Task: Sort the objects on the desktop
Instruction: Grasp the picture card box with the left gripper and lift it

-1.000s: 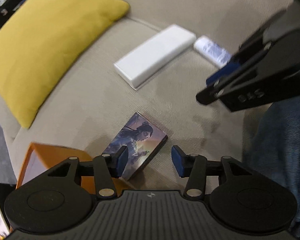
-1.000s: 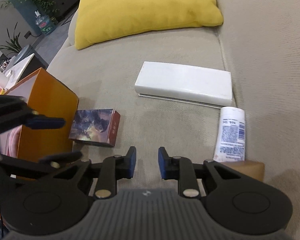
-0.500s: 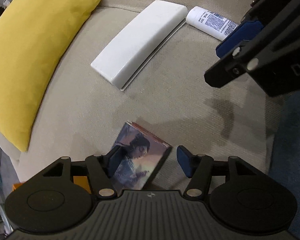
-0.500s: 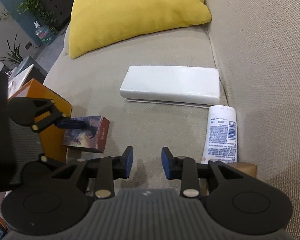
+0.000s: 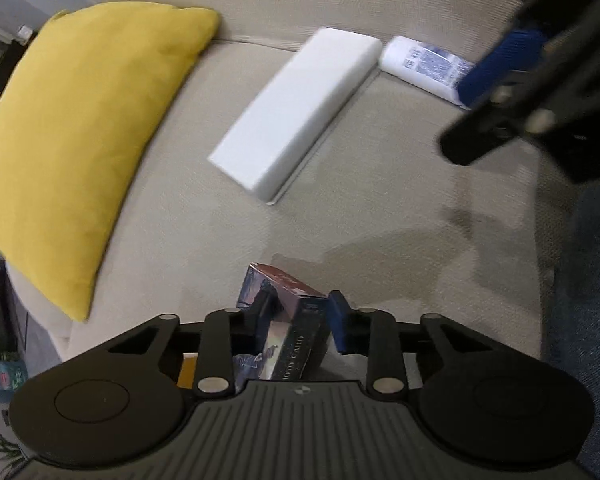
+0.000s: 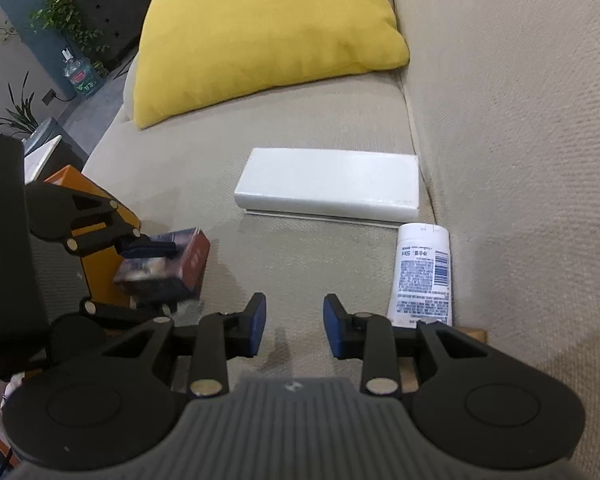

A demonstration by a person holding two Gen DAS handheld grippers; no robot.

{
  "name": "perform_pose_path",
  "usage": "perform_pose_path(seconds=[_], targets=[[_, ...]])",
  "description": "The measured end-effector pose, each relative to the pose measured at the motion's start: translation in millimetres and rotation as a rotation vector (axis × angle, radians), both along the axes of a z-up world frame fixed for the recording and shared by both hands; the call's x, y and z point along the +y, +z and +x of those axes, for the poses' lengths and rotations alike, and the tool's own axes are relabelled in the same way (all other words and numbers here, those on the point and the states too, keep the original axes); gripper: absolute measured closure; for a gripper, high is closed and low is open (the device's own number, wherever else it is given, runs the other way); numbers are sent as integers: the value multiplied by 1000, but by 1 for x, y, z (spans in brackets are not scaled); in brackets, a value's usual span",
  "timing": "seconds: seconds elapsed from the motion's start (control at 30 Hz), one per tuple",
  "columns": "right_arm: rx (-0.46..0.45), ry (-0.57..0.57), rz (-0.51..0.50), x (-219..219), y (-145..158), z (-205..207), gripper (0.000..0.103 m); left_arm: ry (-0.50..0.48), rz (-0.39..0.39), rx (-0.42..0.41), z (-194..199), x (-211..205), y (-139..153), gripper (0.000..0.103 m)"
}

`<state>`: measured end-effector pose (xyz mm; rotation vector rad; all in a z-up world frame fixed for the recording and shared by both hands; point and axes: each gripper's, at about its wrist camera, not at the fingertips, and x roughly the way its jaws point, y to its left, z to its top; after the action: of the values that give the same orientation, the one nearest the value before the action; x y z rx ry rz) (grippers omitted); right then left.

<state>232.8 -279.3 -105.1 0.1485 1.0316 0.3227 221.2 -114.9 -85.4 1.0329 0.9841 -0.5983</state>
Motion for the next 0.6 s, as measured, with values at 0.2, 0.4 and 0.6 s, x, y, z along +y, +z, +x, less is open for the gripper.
perform_pose_path(seconds=[0.2, 0.4, 0.6], targets=[[21, 17, 46, 1, -2, -3, 68, 43, -15, -25, 4, 15, 14, 102], [88, 77, 34, 21, -24, 34, 73, 64, -56, 0, 8, 28, 25, 102], [72, 79, -3, 25, -26, 49, 70, -7, -94, 28, 11, 26, 25, 63]])
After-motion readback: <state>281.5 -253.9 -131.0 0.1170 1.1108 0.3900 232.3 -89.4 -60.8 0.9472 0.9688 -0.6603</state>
